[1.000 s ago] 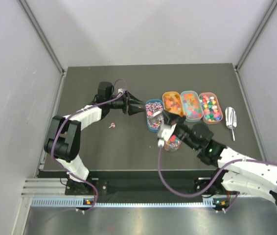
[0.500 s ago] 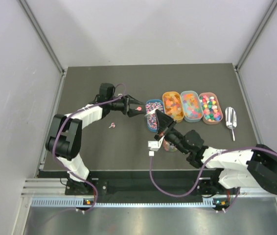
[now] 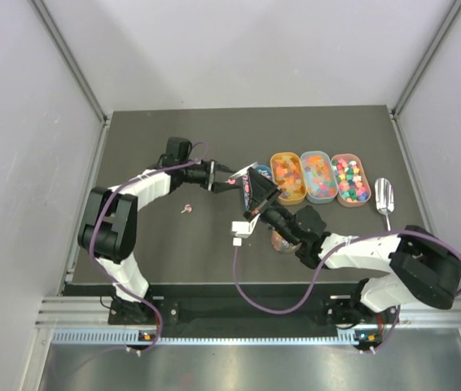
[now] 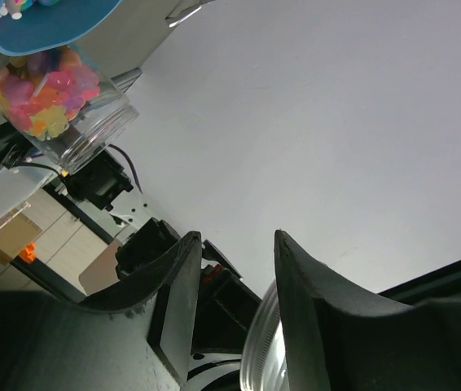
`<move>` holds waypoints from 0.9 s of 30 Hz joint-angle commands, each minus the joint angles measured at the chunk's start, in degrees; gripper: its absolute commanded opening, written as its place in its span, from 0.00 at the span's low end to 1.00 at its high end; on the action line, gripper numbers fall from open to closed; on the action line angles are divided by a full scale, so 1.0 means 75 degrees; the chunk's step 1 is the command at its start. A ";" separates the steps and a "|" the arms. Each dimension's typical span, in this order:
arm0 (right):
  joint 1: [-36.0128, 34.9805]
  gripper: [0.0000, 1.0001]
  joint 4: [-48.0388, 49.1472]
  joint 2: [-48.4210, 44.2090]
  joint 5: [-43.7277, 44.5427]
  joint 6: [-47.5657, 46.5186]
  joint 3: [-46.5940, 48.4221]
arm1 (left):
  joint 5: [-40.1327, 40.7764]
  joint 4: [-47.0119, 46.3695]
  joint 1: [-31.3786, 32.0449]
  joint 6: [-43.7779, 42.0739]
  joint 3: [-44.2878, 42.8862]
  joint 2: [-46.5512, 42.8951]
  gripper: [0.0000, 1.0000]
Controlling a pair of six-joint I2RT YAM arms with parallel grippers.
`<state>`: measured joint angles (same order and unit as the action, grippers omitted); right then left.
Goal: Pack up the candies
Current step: Adjust the bottle lid.
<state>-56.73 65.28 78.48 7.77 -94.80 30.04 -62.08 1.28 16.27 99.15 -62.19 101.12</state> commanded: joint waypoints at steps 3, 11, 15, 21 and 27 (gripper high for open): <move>-0.0065 0.00 0.0274 0.0177 0.0229 0.0066 0.0517 | 0.0028 0.0508 -0.0294 0.0045 -0.0286 -0.0194 0.46; -0.0112 0.00 -0.0195 0.0493 0.0557 0.0301 0.0705 | 0.0051 0.0556 -0.0424 0.0104 -0.0414 -0.0288 0.43; -0.0112 0.00 -0.0266 0.0645 0.0593 0.0348 0.0705 | 0.0063 0.0615 -0.0424 0.0127 -0.0531 -0.0276 0.43; -0.0123 0.00 -0.0406 0.0962 0.0710 0.0383 0.0951 | 0.0075 0.0580 -0.0424 0.0186 -0.0672 -0.0287 0.42; -0.0089 0.00 -0.0372 0.1348 0.0815 0.0441 0.1302 | 0.0087 0.0591 -0.0424 0.0162 -0.0567 -0.0416 0.42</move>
<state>-56.84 61.67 87.35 12.93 -92.86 36.69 -60.84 5.76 13.15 99.85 -65.10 101.10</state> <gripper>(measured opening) 0.004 0.419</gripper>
